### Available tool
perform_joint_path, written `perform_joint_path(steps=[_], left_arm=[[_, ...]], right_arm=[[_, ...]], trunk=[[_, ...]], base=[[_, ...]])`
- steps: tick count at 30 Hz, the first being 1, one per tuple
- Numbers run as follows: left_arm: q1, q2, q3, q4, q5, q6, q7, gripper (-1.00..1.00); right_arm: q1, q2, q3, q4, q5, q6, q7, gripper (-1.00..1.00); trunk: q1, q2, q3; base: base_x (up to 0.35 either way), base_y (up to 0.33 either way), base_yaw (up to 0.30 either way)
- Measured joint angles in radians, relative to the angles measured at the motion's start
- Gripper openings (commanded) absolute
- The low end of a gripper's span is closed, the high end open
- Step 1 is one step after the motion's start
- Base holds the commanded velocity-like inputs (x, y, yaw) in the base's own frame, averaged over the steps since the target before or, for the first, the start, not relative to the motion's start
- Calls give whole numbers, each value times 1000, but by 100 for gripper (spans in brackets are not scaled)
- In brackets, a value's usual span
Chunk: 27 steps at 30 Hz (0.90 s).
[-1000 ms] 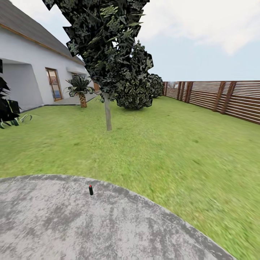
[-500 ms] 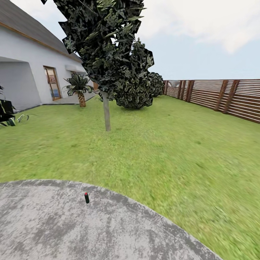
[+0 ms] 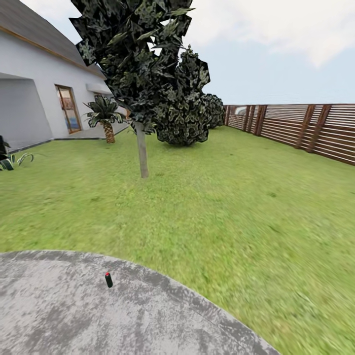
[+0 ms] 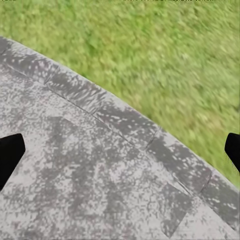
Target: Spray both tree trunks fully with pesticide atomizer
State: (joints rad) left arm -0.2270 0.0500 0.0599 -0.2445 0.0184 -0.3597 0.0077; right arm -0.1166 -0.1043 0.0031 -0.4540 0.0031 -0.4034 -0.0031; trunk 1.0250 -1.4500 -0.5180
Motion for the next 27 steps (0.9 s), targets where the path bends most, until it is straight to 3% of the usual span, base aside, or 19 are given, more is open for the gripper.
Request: perform_joint_path(steps=[14,27], left_arm=[[0,1,2,1,0,-1,0,100],[0,1,1,1,-1,-1,0,100]], right_arm=[[0,0,1,0,1,0,0,100],[0,0,1,0,1,0,0,100]], trunk=[[0,0,-23],[0,0,-43]], base=[[292,-134,0],[300,-11,0]])
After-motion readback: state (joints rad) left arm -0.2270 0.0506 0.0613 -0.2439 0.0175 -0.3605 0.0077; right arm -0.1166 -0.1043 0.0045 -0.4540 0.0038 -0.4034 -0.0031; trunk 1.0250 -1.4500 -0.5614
